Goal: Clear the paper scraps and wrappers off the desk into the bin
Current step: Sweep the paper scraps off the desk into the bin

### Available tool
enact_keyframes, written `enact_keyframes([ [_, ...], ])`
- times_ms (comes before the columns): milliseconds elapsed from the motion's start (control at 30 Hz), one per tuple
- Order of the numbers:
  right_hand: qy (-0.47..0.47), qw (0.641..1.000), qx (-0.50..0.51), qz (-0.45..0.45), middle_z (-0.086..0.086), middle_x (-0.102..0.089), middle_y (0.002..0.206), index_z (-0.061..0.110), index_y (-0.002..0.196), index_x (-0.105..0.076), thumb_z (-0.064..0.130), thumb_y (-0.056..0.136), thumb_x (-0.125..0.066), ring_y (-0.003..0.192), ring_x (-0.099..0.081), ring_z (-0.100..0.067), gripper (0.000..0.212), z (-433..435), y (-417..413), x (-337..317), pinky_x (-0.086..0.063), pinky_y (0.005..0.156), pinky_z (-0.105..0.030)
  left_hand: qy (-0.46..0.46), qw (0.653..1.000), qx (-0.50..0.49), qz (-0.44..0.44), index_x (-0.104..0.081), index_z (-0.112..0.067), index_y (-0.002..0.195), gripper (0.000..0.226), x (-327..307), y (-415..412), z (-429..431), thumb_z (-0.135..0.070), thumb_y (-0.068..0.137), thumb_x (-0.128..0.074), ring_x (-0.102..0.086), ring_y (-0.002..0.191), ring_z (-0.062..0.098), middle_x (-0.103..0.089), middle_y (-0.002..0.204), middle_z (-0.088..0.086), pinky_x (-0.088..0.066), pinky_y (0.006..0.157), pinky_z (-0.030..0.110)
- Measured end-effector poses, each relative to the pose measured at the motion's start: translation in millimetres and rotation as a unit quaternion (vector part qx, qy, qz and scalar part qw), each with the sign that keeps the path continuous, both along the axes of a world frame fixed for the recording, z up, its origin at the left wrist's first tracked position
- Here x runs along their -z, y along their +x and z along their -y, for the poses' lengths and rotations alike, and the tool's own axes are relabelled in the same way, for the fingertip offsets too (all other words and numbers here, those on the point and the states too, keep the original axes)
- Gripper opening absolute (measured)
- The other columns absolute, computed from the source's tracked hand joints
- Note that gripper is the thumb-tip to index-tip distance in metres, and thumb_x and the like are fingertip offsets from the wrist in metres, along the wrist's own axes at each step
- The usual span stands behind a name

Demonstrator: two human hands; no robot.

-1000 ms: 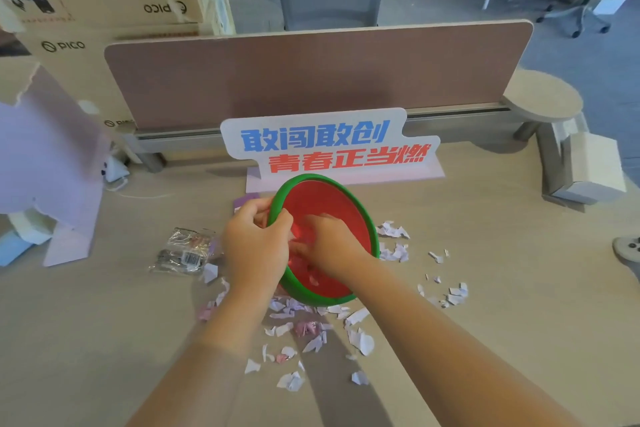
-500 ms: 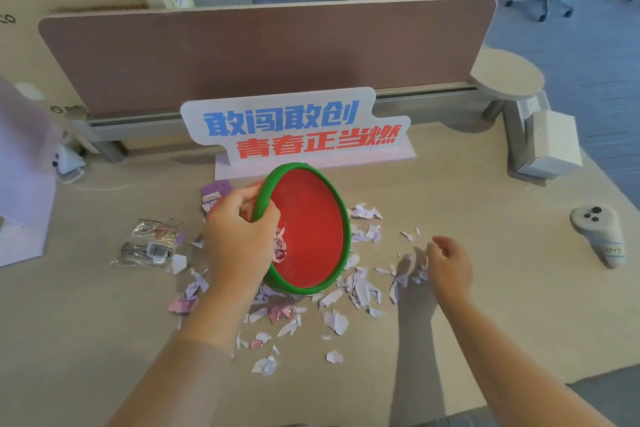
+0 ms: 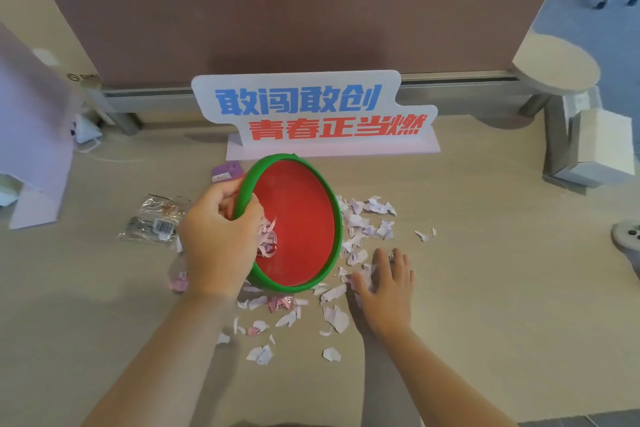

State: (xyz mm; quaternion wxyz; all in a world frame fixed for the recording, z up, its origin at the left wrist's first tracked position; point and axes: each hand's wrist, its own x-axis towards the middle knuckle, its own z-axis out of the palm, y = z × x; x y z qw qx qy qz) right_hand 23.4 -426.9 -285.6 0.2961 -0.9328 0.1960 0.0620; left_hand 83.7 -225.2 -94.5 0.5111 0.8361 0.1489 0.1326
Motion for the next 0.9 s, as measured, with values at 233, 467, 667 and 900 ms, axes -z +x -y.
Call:
enact_keyframes([
  [233,-0.105,0.986,-0.101,0.079,-0.010,-0.054,0.120,0.023,0.109,-0.056,0.042,0.084,-0.042,0.110,-0.047,-0.034,0.035,-20,4,7,-0.036,0.097,-0.045,0.004,0.999,-0.047,0.008,-0.065,-0.033,0.093,0.025,4,-9,-17,-0.012,0.080,-0.068,-0.065,0.075,0.024,-0.070,0.079,0.006,-0.056,0.069,0.034],
  [467,-0.112,0.962,-0.196,0.152,-0.006,-0.060,0.074,0.013,0.081,-0.062,0.024,0.085,-0.044,0.060,-0.054,-0.028,0.022,-8,24,10,-0.047,0.054,-0.032,0.028,0.998,-0.049,0.026,-0.064,-0.037,0.091,0.028,7,-14,-26,-0.012,0.080,-0.068,-0.064,0.073,0.024,-0.069,0.076,0.006,-0.055,0.069,0.037],
  [667,-0.117,0.976,-0.182,0.030,-0.010,-0.058,0.070,0.013,0.071,-0.043,0.017,0.090,-0.049,0.063,-0.057,-0.034,0.021,-7,46,-4,-0.032,0.051,-0.031,0.019,0.999,-0.034,0.031,-0.067,-0.032,0.093,0.026,7,-17,-33,-0.010,0.079,-0.068,-0.059,0.066,0.027,-0.065,0.071,0.009,-0.052,0.063,0.038],
  [900,0.160,0.976,0.036,0.142,0.002,-0.047,0.054,0.012,0.070,-0.049,0.021,0.094,-0.044,0.050,-0.044,-0.013,0.026,-46,53,-121,-0.033,0.048,-0.020,-0.015,0.999,-0.052,0.004,-0.062,-0.047,0.079,0.039,0,-16,-33,-0.009,0.078,-0.068,-0.061,0.071,0.028,-0.067,0.074,0.011,-0.055,0.068,0.040],
])
